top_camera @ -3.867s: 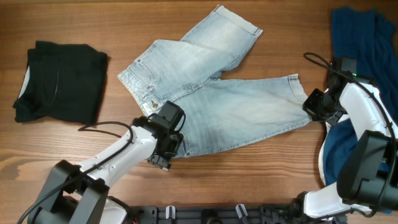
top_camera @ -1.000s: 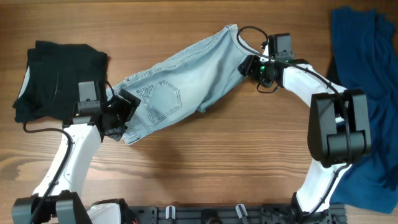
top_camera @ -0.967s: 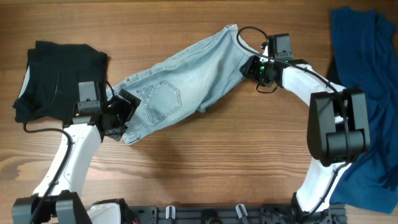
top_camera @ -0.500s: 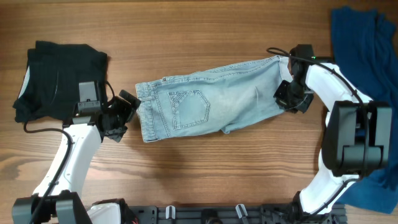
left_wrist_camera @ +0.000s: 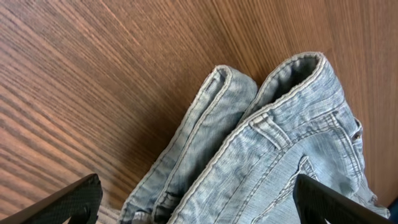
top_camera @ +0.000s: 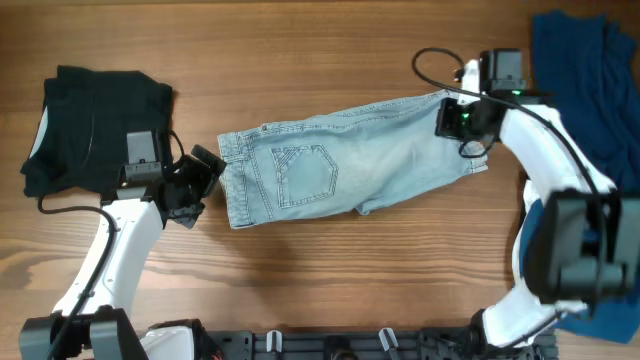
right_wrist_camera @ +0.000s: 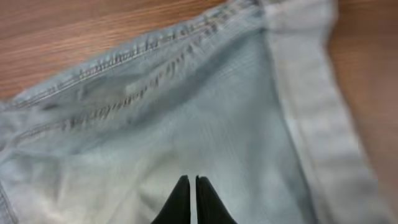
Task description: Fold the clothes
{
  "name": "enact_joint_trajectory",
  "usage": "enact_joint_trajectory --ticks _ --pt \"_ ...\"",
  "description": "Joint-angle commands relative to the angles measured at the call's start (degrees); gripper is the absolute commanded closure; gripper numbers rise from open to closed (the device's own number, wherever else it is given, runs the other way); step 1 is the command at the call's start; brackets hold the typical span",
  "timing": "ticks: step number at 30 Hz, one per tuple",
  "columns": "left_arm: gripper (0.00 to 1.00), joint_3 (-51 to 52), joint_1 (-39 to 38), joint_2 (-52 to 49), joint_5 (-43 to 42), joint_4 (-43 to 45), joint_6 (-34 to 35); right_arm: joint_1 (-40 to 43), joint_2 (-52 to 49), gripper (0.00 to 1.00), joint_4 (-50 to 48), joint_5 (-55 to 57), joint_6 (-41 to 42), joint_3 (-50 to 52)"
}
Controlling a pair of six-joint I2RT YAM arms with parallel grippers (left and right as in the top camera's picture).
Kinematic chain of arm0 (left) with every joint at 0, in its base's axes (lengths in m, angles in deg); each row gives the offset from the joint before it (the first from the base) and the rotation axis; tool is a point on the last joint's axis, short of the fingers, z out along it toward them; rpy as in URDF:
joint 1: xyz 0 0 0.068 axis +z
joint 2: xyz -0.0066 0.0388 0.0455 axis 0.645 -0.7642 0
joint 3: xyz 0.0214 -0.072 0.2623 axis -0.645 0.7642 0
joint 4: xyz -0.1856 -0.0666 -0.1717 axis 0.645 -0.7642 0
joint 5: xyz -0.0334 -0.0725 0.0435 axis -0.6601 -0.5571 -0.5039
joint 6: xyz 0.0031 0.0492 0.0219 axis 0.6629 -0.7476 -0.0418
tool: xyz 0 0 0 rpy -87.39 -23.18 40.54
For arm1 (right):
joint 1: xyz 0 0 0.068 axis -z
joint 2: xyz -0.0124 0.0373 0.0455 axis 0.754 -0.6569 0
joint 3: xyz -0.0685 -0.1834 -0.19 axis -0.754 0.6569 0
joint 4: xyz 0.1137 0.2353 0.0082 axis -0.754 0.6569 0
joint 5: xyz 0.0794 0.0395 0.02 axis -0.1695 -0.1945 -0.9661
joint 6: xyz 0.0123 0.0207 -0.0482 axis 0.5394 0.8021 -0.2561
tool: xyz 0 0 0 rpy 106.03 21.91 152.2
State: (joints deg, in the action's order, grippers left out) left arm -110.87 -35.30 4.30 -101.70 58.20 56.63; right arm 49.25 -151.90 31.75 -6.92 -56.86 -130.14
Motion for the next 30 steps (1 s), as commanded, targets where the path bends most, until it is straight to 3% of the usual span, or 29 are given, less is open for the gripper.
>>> enact_joint_trajectory --ticks 1,5,7,9,10,11,14,17,21,26,30 --pt "0.01 -0.04 -0.26 0.72 0.35 -0.04 -1.38 -1.42 -6.54 0.96 -7.04 -5.6 -2.38 0.11" --pt "0.02 -0.04 -0.26 0.72 0.37 -0.04 -1.38 -3.87 -11.82 0.96 -22.03 -5.29 1.14 0.11" --pt "0.02 -0.04 -0.26 0.72 0.37 -0.04 -1.38 -4.46 -13.51 0.95 -25.83 0.28 5.46 0.11" --pt "0.02 -0.04 -0.26 0.72 0.37 -0.07 -1.38 -4.39 -15.76 0.89 -25.2 9.05 12.13 0.11" --pt "0.02 -0.04 -0.26 0.72 0.37 -0.07 -1.38 -3.58 -17.31 0.82 -22.6 15.39 19.69 0.11" --pt "0.01 -0.04 -0.26 0.72 0.37 -0.28 -1.38 -2.6 -17.35 0.77 -22.21 15.04 21.84 0.09" --pt "0.0 -0.04 -0.26 0.72 0.33 -0.66 -1.42 -1.33 -15.63 0.69 -22.91 6.08 16.52 -0.74" --pt "0.0 -0.04 -0.26 0.72 -3.1 0.11 -10.34 -1.2 -8.11 0.61 -15.1 5.18 13.84 -4.72" --pt "0.0 -0.04 -0.26 0.61 -3.39 0.39 -14.69 -1.46 3.28 0.57 -6.93 5.14 13.66 -4.96" --pt "0.0 -0.04 -0.26 -0.85 -6.38 2.16 -16.06 -1.86 8.37 0.55 8.11 4.74 11.04 -4.94" --pt "0.02 -0.04 -1.14 -8.13 -9.75 3.98 -16.11 -1.86 8.37 0.55 12.33 4.74 11.04 -4.92"
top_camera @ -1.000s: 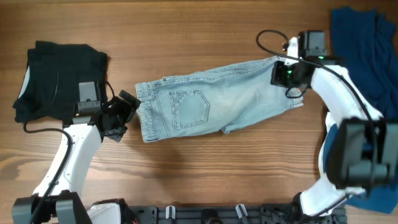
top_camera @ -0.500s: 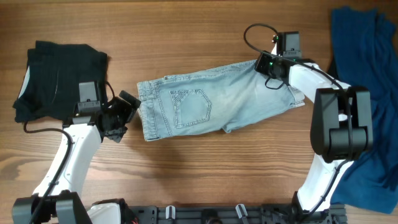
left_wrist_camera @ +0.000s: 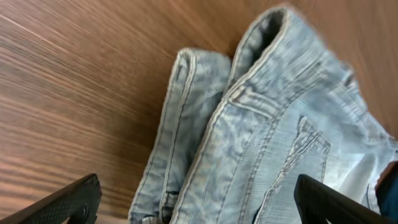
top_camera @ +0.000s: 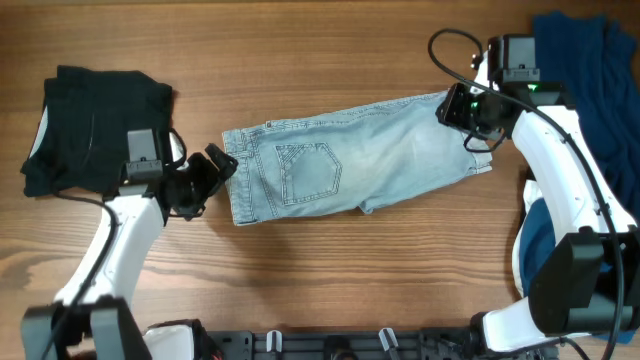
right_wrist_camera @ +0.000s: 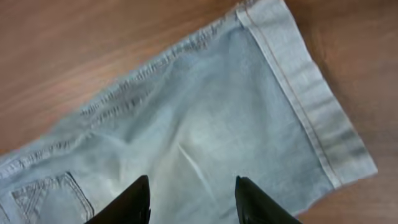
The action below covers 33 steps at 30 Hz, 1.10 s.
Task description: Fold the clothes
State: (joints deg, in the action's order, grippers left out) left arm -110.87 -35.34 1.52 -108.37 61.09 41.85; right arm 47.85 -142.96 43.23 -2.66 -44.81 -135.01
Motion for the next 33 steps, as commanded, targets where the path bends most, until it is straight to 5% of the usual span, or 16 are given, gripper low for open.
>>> enact_joint_trajectory --ticks 1,5,6,8,9,13,14,16,19,24,33 --pt "0.04 -0.04 -1.68 -7.58 -3.13 1.88 -1.31 -0.46 -0.57 0.55 1.33 0.46 -0.98 -0.04" --pt "0.2 -0.04 -5.77 -16.81 -13.33 7.08 -1.33 -0.44 -0.57 0.54 2.56 0.48 -1.01 -0.04" --pt "0.32 -0.07 -7.06 -17.92 -14.03 7.74 -1.36 -0.44 -0.57 0.54 2.69 0.48 -1.01 -0.04" --pt "0.85 -0.07 -8.55 -18.23 -13.73 7.67 -1.38 -0.44 -0.57 0.54 2.89 0.48 -1.01 -0.04" --pt "0.96 -0.07 -8.83 -18.08 -13.75 7.65 -1.36 -0.44 -0.57 0.54 2.86 0.48 -1.03 -0.04" --pt "0.96 -0.09 -6.99 -17.77 -13.51 5.97 -1.38 -0.44 -0.57 0.54 3.04 0.5 -1.22 0.17" --pt "0.96 -0.46 -5.35 -17.2 -12.9 3.8 -1.86 -0.44 -0.57 0.59 3.13 0.44 -1.64 0.46" --pt "0.96 -2.95 -2.84 -15.85 -11.69 -2.36 -5.95 -0.46 -0.59 0.86 3.28 -1.2 -4.59 0.55" --pt "0.96 -10.56 -0.11 -13.05 -3.37 -14.97 -11.34 -0.61 -0.66 0.96 3.8 -9.79 -12.94 0.7" --pt "0.96 -24.28 0.76 -9.27 -0.15 -29.0 -15.74 -6.97 -1.99 0.96 4.0 -13.05 -16.15 1.16" --pt "0.96 -30.51 0.76 -5.35 -0.42 -31.21 -15.96 -24.59 -14.73 0.96 -1.27 -24.7 -12.96 1.84"
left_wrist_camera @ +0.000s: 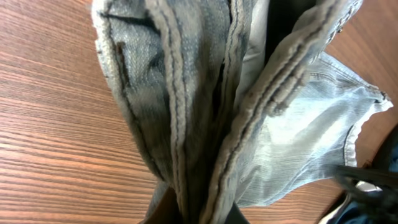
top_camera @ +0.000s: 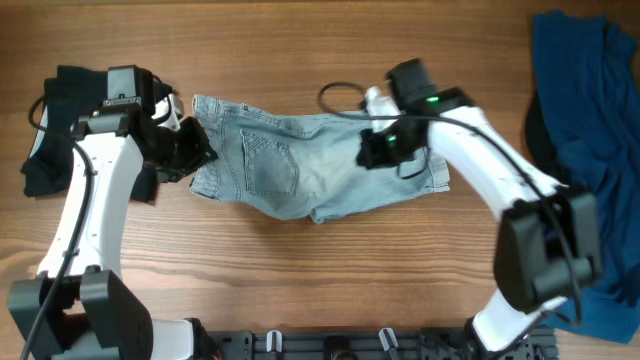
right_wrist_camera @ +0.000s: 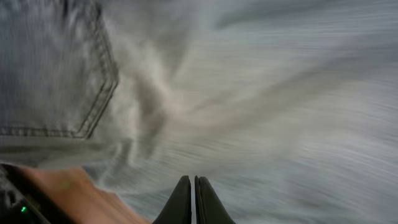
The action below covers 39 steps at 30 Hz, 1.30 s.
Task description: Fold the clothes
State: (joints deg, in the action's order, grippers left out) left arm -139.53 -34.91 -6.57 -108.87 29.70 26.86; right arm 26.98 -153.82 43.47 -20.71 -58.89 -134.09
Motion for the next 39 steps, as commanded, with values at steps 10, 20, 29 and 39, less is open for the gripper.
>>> enact_joint_trajectory --ticks 10,20,29,39 --pt "0.96 -8.55 0.33 3.04 -6.08 -1.38 -0.94 -17.53 -16.24 0.96 -22.62 -7.8 13.33 0.92" --pt "0.96 -9.49 0.22 3.02 -9.81 -1.73 -0.94 -15.21 -8.72 0.87 -20.09 -1.16 11.37 -0.9" --pt "0.96 -9.49 0.22 3.02 -9.16 -1.75 -0.96 -1.31 8.22 0.74 -1.9 20.37 7.04 -0.59" --pt "0.96 -9.49 -7.32 3.02 -9.16 0.46 -0.15 7.41 0.83 0.78 -1.05 25.29 8.39 9.31"
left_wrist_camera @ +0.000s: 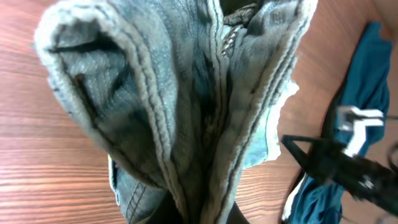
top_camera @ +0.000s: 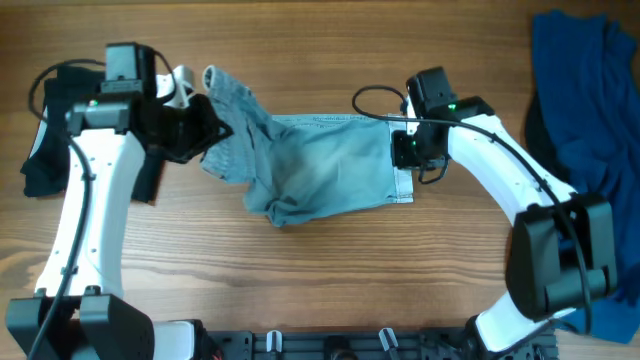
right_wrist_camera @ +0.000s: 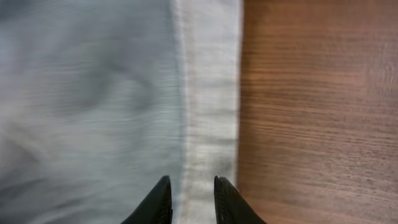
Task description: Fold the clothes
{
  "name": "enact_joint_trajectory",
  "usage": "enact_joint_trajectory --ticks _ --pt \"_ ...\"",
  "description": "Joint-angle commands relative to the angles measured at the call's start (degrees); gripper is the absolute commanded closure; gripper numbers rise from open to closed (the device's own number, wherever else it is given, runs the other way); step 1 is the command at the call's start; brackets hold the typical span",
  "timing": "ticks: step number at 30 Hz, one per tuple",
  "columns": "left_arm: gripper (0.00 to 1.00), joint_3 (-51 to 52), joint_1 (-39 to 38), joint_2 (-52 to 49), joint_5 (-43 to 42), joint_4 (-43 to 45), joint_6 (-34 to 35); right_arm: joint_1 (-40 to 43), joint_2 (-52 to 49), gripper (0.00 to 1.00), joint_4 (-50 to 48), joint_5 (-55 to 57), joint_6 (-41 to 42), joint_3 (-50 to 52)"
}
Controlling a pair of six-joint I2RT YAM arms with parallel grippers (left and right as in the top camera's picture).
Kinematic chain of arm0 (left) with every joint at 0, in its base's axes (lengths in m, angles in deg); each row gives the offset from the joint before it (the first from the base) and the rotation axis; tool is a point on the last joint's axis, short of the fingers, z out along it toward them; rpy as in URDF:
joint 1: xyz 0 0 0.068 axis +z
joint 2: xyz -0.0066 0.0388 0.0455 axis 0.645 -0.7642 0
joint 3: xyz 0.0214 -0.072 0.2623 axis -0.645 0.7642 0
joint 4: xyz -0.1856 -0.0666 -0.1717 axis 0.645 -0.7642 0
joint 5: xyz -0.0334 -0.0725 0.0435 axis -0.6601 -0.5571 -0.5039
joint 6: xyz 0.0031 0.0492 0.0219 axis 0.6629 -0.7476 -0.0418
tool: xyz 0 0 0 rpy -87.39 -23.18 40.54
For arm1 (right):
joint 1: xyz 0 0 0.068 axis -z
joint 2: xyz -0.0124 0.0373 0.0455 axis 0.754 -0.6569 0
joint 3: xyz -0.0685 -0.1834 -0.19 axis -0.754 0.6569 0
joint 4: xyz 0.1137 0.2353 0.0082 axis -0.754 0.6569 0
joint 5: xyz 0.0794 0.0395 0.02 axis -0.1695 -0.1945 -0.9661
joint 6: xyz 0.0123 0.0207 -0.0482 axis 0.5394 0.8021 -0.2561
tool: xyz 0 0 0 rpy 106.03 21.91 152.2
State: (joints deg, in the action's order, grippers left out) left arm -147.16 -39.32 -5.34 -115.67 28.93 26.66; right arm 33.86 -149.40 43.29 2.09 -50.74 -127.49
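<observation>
Light blue denim shorts (top_camera: 320,165) lie across the middle of the table, with the waistband end raised at the left. My left gripper (top_camera: 205,130) is shut on that bunched waistband, and the left wrist view is filled with folds of the denim (left_wrist_camera: 186,93) running down into the gripper (left_wrist_camera: 199,211). My right gripper (top_camera: 405,152) stands at the shorts' right edge. In the right wrist view it (right_wrist_camera: 189,202) is open over the pale leg hem (right_wrist_camera: 208,93), with bare wood to the right.
A black garment (top_camera: 45,150) lies at the far left behind the left arm. A heap of blue clothes (top_camera: 585,90) fills the right edge of the table, also seen in the left wrist view (left_wrist_camera: 354,93). Cables loop near both wrists.
My left gripper, still shut on the waistband, now holds it raised and further right. My right gripper was shut on the middle of the shorts and now stands open at the leg hem.
First the shorts lay flat at mid-table, left gripper open by the waistband, right gripper shut on the leg end. Then both were open. Then the shorts lay further left, both grippers shut on them. Now the waistband is raised and the right gripper is open.
</observation>
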Motion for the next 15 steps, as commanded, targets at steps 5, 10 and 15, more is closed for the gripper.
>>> enact_joint_trajectory --ticks 5,10,15 --pt "0.96 -1.86 -6.75 1.79 -2.38 3.58 4.72 0.52 -8.94 0.82 -3.63 2.45 0.28 4.59" --pt "0.96 -1.86 -13.0 1.79 -2.47 6.21 8.41 0.46 -11.61 0.84 -4.17 2.25 0.33 4.81" --pt "0.96 -1.86 -22.34 1.77 1.38 13.05 18.73 0.46 -11.61 0.84 -4.5 1.53 0.5 4.81"
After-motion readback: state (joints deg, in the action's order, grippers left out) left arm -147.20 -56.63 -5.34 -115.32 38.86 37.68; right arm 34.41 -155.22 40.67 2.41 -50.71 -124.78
